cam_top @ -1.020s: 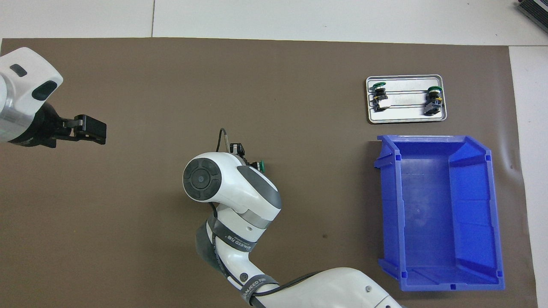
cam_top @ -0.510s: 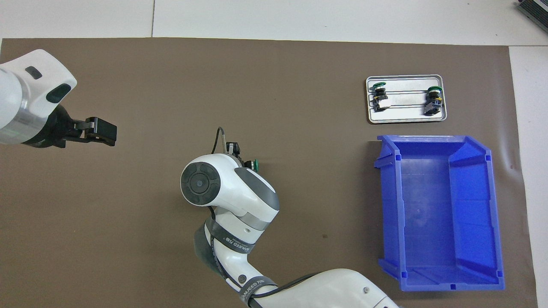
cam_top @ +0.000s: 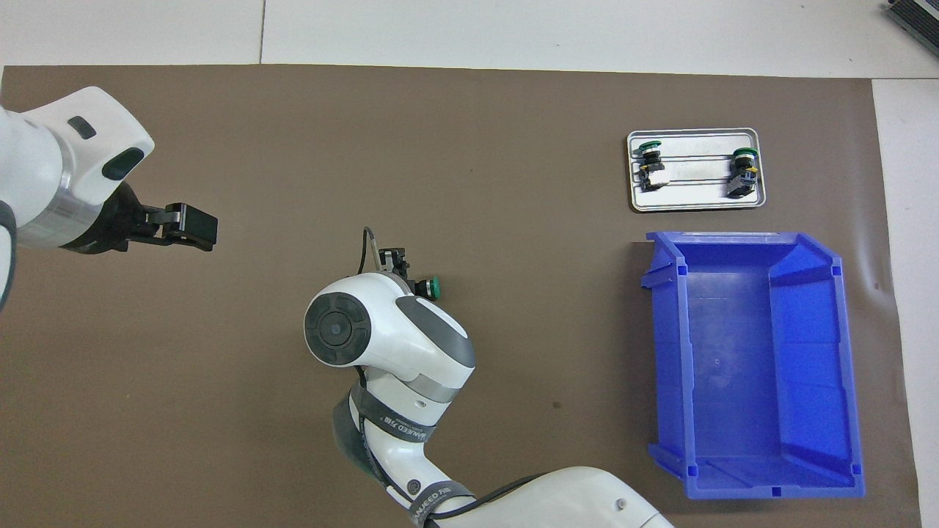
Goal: Place and press button with both arms
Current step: 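Lower the green button onto the table and open the right gripper, then withdraw the right gripper while the left gripper reaches the button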
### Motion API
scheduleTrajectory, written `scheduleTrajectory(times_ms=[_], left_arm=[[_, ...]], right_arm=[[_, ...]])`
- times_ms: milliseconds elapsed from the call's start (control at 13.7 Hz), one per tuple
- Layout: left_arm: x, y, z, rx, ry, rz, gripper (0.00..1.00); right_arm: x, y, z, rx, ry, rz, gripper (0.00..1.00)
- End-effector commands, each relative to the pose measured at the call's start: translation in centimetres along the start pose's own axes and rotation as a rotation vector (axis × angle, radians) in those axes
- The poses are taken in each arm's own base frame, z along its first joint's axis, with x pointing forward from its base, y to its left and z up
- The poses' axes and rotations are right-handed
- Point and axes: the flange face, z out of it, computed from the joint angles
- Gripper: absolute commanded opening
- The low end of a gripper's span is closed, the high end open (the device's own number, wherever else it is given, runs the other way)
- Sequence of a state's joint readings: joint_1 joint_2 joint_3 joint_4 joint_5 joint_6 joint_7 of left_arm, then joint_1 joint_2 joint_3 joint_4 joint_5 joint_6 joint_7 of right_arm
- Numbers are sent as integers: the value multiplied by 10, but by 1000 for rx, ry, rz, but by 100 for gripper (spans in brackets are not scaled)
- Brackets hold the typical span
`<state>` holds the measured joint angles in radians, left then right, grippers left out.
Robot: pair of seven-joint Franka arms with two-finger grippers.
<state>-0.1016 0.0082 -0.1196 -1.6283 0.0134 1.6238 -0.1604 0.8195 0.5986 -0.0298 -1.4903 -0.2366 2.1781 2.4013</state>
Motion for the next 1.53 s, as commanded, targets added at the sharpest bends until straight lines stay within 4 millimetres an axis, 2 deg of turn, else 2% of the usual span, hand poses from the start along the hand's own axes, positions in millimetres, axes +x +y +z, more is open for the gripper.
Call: scheduleTrajectory(times_ms=[0,146,364,510,656,801,947,1020,1165,1238,1384,1457], left_arm=[[-2,8,-3,-27,58,28,100],[4,19,1,-84,92,52,100],[-2,53,18,-80,77,230,100],[4,79,37,-84,73,322,100],[13,111,58,-105,98,412,100],[17,137,80,-104,105,603,100],[12,152,109,-99,122,769,100],[9,159,122,-96,147,813,100],[-5,188,143,-93,195,910,100],[-12,200,158,-92,192,967,100],[-15,211,188,-90,167,1073,97],[-19,225,200,-95,155,1113,95]], right_arm=[[64,-18,-52,34,-8,-90,100],[130,-18,-80,28,-7,-199,100],[209,-31,-96,5,-9,-380,100],[265,-42,-104,1,-18,-545,100],[330,-55,-115,0,-45,-688,100],[386,-60,-121,-14,-55,-862,100],[428,-61,-128,-23,-72,-949,100],[440,-58,-132,-40,-87,-961,100],[472,-50,-137,-85,-102,-964,100],[487,-47,-140,-98,-109,-994,100],[525,-40,-152,-101,-108,-1035,100],[537,-41,-160,-97,-104,-1040,100]])
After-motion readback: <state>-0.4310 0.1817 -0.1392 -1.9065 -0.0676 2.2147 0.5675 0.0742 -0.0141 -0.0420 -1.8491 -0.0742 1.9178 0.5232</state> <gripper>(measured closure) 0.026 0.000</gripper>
